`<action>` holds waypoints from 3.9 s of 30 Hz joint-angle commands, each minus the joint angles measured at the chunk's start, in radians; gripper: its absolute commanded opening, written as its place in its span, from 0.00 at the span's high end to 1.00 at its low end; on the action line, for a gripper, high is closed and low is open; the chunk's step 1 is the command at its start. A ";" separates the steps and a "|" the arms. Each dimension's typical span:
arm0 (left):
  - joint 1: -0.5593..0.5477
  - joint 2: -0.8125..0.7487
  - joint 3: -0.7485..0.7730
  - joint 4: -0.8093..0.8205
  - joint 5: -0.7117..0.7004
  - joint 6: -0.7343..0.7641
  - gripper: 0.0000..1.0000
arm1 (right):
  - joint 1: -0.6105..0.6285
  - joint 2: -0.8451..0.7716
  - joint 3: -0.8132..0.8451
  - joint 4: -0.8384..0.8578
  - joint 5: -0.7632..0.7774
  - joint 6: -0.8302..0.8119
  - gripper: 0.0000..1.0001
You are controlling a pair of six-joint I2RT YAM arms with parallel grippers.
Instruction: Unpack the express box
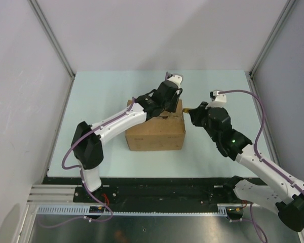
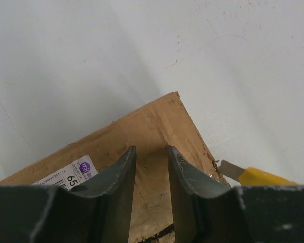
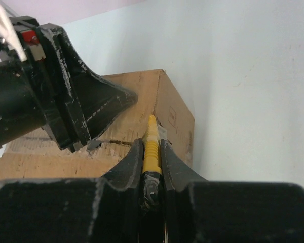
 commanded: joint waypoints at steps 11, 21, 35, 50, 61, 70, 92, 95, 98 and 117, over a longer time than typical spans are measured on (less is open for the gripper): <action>-0.003 0.108 0.005 -0.194 0.080 -0.091 0.65 | 0.138 -0.012 -0.008 -0.092 0.153 -0.051 1.00; -0.003 0.134 0.018 -0.225 0.096 -0.117 0.65 | 0.207 -0.050 -0.023 -0.192 0.231 -0.008 1.00; -0.004 0.152 0.020 -0.249 0.096 -0.135 0.67 | 0.268 -0.137 -0.053 -0.246 0.230 0.059 1.00; -0.003 0.164 0.037 -0.259 0.097 -0.146 0.68 | 0.319 -0.165 -0.054 -0.318 0.210 0.125 1.00; -0.003 0.158 0.037 -0.260 0.100 -0.139 0.67 | 0.305 -0.239 -0.046 -0.375 0.312 0.141 1.00; -0.003 0.155 0.052 -0.260 0.105 -0.122 0.67 | 0.083 -0.150 0.006 -0.206 0.181 0.133 1.00; -0.006 0.074 0.170 -0.253 0.080 -0.033 0.29 | 0.030 -0.059 0.039 -0.080 0.081 0.159 1.00; -0.006 0.074 0.204 -0.253 0.036 -0.013 0.29 | 0.033 -0.064 0.038 -0.086 0.089 0.162 1.00; -0.006 0.085 0.219 -0.253 0.013 0.001 0.33 | 0.035 -0.064 0.038 -0.083 0.082 0.162 1.00; -0.006 0.103 0.198 -0.254 0.030 0.004 0.43 | 0.070 -0.022 0.033 -0.094 0.108 0.190 1.00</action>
